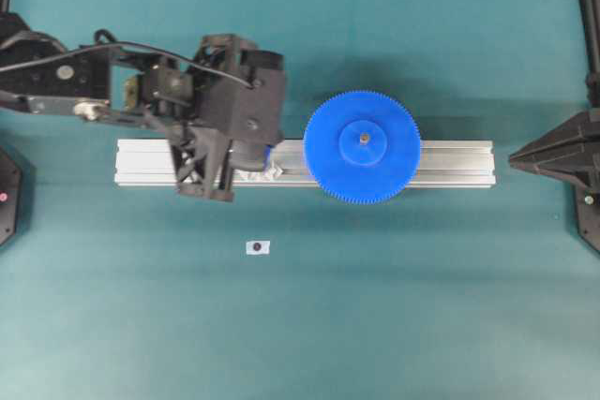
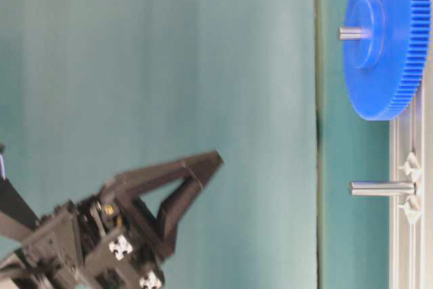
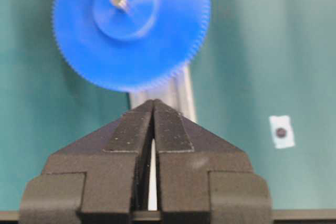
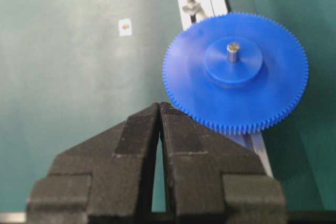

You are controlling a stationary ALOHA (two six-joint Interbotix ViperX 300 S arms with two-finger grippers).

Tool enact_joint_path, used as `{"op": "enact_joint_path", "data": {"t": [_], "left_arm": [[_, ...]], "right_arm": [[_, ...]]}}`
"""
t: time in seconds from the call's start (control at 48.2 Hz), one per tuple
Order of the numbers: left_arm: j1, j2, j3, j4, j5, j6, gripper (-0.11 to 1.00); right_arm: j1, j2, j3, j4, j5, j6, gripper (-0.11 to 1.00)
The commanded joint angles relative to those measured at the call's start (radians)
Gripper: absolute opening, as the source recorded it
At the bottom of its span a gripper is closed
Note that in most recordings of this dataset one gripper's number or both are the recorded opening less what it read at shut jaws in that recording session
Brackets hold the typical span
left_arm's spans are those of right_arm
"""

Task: Insert the large gear onto the shaft.

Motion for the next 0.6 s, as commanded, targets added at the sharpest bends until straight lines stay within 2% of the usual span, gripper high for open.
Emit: {"op": "enact_joint_path", "data": {"t": [0.0, 0.228, 0.581], "left_arm": [[-0.014, -0.04, -0.003, 0.0, -0.025, -0.005, -0.01], [-0.023, -0.051, 0.038, 0.0, -0.138, -0.02, -0.01], [-0.028, -0.072, 0.098, 0.0, -0.238, -0.16, -0.01]], "right_arm": [[-0.003, 0.008, -0.012, -0.003, -0.011, 0.009, 0.11], [-0.002, 0.008, -0.012, -0.003, -0.014, 0.009, 0.11], [0.014, 0.008, -0.009, -0.003, -0.032, 0.012, 0.11]]}}
